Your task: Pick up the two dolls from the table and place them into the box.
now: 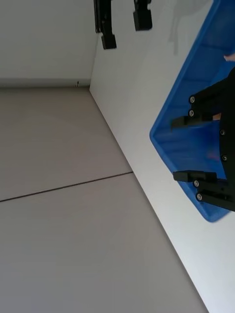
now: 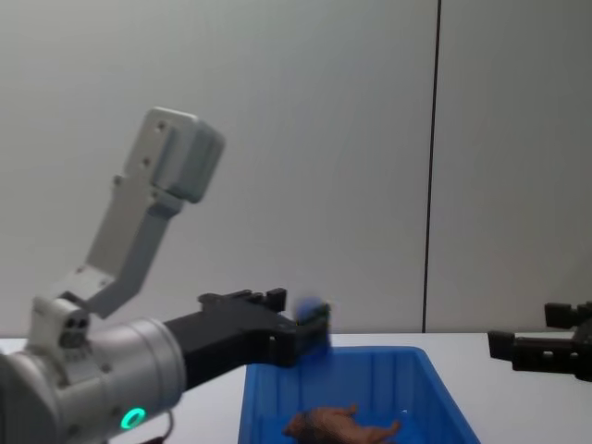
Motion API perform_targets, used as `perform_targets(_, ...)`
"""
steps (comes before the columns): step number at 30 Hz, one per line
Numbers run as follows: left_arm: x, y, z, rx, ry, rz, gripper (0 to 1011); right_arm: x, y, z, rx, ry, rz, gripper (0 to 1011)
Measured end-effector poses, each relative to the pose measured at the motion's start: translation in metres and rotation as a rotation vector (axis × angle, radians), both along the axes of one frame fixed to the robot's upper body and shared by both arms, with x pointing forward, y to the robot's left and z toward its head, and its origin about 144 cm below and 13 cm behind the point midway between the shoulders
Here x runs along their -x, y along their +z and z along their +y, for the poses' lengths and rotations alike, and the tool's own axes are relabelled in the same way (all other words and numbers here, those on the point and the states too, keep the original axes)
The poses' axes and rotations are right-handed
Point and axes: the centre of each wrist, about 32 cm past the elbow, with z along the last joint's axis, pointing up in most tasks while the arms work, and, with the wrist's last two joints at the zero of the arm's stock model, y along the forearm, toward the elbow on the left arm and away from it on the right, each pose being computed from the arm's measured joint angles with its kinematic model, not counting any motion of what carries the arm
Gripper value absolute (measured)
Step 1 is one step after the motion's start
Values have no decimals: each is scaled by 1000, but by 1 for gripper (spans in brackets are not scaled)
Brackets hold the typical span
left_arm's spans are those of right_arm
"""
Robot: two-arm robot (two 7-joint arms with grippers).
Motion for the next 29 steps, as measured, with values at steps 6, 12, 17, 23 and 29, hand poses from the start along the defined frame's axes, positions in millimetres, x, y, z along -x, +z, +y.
perform_targets(6, -1, -1, -10, 8, -27, 4, 681, 0, 0, 0, 0, 0, 0, 1001)
perform_targets(12, -2, 0, -17, 21, -44, -9, 887, 0, 0, 0, 0, 0, 0, 1001)
perform_targets(17, -3, 2, -19, 35, -49, -38, 983, 0, 0, 0, 0, 0, 0, 1001)
perform_targets(23, -3, 6, -20, 50, -43, -75, 1000, 0, 0, 0, 0, 0, 0, 1001)
perform_targets(29, -3, 8, -20, 59, -37, -96, 1000, 0, 0, 0, 0, 0, 0, 1001)
